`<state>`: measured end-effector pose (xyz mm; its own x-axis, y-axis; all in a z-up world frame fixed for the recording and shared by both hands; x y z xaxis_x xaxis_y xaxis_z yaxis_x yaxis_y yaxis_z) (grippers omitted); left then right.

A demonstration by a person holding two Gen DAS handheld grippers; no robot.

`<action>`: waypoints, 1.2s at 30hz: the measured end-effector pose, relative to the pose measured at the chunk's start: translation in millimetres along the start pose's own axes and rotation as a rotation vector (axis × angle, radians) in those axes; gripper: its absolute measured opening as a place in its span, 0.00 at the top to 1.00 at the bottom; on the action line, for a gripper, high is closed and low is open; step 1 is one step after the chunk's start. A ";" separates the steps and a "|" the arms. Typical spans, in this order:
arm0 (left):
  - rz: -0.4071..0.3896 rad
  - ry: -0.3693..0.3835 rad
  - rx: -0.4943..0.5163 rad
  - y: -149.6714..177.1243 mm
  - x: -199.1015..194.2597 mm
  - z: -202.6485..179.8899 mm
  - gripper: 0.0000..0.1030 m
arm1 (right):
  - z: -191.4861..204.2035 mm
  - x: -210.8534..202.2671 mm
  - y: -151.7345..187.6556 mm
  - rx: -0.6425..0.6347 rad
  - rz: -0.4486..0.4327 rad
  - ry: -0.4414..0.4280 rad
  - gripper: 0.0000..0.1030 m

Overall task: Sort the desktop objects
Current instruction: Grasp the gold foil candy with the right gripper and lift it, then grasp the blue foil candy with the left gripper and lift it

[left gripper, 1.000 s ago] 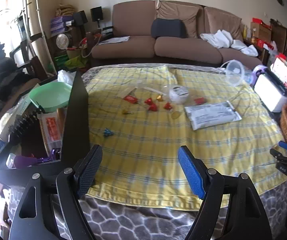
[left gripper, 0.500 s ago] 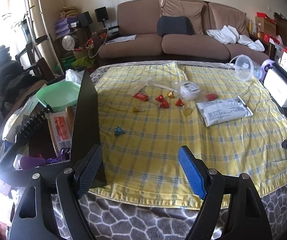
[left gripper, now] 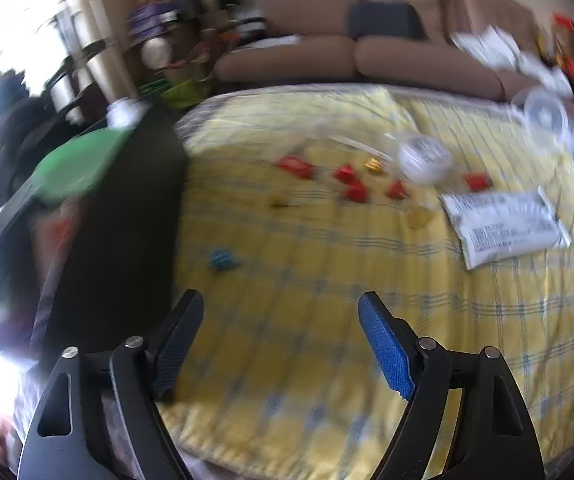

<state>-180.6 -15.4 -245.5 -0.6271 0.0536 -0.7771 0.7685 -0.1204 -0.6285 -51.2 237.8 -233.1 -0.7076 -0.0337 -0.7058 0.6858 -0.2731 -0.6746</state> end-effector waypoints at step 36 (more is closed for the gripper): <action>-0.197 -0.003 -0.553 -45.8 -18.1 61.2 0.81 | 38.9 -52.3 -11.7 -0.111 -0.047 0.045 0.83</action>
<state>-212.2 -71.5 -200.6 -0.7644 0.0193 -0.6444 0.5892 0.4267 -0.6861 -28.8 205.3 -179.9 -0.7330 0.0201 -0.6800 0.6684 -0.1651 -0.7253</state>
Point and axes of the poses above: each gripper's, at about its wrist camera, not at the fingertips, and x roughly the way its jaws point, z to its left, y to its underside, the point moved 3 cm from there along x, roughly the way its jaws point, and after that the axes turned 14 degrees about y, right-handed, at the moved point
